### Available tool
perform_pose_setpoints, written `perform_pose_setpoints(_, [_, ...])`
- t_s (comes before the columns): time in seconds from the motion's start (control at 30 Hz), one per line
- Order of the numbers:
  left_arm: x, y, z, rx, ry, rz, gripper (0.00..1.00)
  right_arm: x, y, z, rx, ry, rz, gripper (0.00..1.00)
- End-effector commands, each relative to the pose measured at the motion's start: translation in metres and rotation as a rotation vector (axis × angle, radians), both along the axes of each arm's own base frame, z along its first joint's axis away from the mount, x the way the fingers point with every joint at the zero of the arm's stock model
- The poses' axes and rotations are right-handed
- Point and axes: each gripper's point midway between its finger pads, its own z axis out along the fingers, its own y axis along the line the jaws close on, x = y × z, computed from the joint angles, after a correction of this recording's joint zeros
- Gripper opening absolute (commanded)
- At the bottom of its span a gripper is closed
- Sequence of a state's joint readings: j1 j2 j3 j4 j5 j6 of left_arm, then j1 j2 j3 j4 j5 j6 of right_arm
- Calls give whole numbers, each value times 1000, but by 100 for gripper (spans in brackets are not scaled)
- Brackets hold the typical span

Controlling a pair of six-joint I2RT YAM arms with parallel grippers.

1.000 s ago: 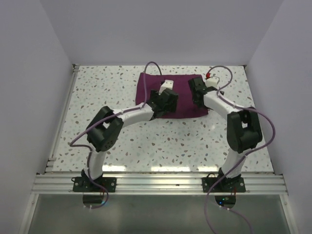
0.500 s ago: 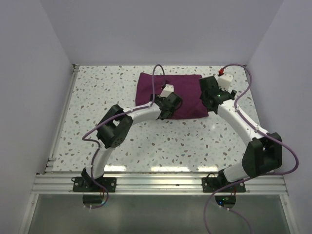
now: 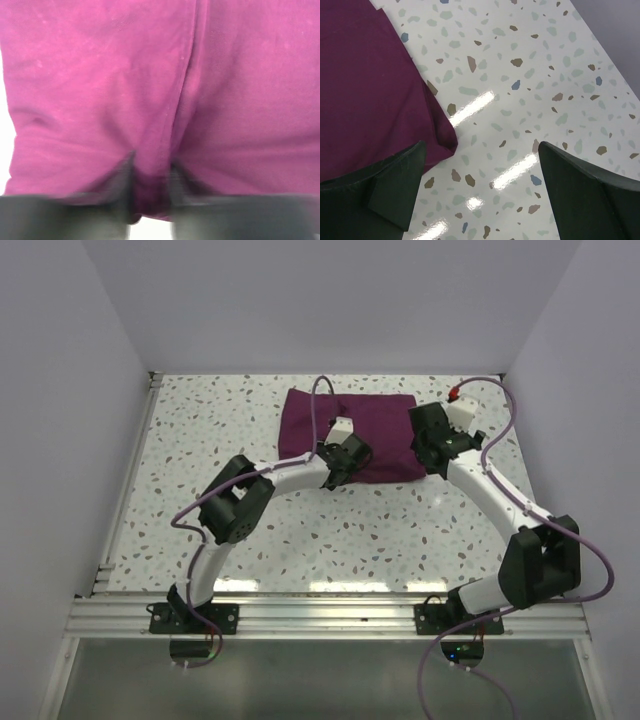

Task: Open and lay out the surgical kit
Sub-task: Open the surgical kit at the center of the board.

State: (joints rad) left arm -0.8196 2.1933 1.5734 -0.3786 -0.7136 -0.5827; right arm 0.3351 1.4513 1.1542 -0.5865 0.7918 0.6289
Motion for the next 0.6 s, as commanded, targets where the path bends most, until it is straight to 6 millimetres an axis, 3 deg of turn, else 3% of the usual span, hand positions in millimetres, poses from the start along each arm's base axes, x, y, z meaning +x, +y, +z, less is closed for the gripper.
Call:
perform_pose_setpoints(0.0, [3, -2, 15, 0, -7, -27, 10, 2, 0, 18, 23, -76, -9, 98])
perform_pose_setpoints(0.03, [5, -3, 18, 3, -12, -24, 0, 3, 0, 19, 24, -80, -9, 98])
perform_pose_setpoints(0.13, [10, -3, 45, 2, -48, -27, 0, 3, 1, 16, 29, -78, -8, 99])
perform_pose_setpoints(0.17, [14, -3, 65, -13, -81, -31, 0, 5, 1, 15, 28, -75, -8, 99])
perform_pose_setpoints(0.3, [18, 1, 108, -62, -136, -29, 0, 11, 6, 11, 35, -63, 8, 98])
perform_pose_setpoints(0.37, [20, 2, 121, -103, -140, -42, 4, 14, 8, 10, 40, -58, 15, 98])
perform_pose_setpoints(0.43, [22, 2, 124, -123, -138, -51, 19, 16, 10, 6, 38, -47, 19, 98])
perform_pose_setpoints(0.57, [23, -2, 110, -122, -108, -72, 25, 16, 9, 1, 31, -33, 20, 99])
